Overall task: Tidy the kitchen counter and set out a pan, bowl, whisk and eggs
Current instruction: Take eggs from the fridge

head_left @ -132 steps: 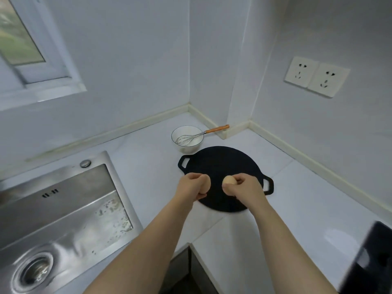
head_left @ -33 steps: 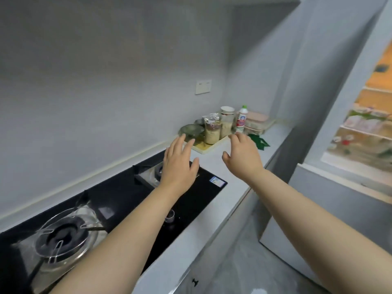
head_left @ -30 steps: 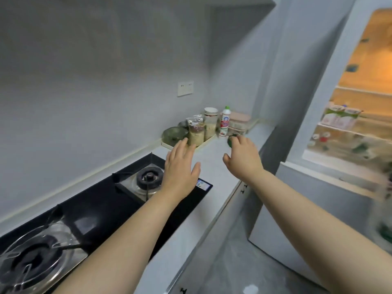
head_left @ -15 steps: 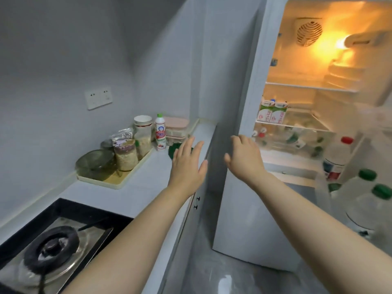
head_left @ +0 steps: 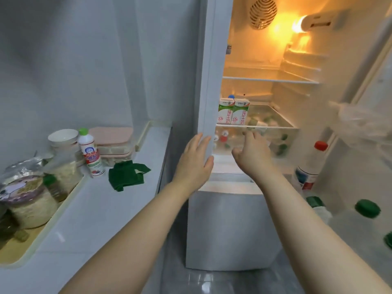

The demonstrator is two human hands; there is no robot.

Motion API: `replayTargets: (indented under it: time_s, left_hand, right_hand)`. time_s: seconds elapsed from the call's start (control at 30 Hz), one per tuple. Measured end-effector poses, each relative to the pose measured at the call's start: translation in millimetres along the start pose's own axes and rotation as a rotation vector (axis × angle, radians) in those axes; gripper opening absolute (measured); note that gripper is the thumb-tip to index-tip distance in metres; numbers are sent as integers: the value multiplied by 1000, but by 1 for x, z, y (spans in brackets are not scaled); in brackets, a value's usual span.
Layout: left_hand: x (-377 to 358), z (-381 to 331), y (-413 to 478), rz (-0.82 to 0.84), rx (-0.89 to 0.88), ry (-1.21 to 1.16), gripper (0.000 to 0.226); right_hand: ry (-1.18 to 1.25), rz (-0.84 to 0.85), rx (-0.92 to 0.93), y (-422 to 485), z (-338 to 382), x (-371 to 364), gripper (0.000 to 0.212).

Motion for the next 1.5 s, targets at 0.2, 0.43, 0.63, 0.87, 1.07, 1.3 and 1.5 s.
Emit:
replayTargets:
  time_s: [0.2,0.43,0.63,0.87,1.07,1.3,1.5]
  left_hand:
    - [-65,-29,91,85,-140,-122,51]
    - [-126,-54,153,140,-245,-254,49]
    - [-163,-92,197,167,-350,-454,47]
    - [-185,-187,243,280,-549,-697,37]
    - [-160,-257,260,346,-714,-988,29]
    - [-181,-313,248,830,-1060,-547,26]
    - [-197,-323,241,773,-1237,-270,26]
  right_hand:
    - [1,-63,-69,45,-64,4,49]
    - [-7,-218,-101,75,-111,23,43]
    - [-70,-506,-4,74,-114,63,29]
    - [-266,-851,-90,62,-125,144,26]
    - [-351,-1033,-415,47,-141,192,26]
    - [-131,-386,-964,68,-200,175,28]
    - [-252,-239,-1074,64,-212,159,22]
Point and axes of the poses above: each hand's wrist, its own y-axis towards the middle knuckle, its own x-axis out of the back of the hand, z = x × y, the point moved 7 cm from there along y, towards the middle knuckle, and after that the axes turned 1 degree about y, right-handed, at the moved point
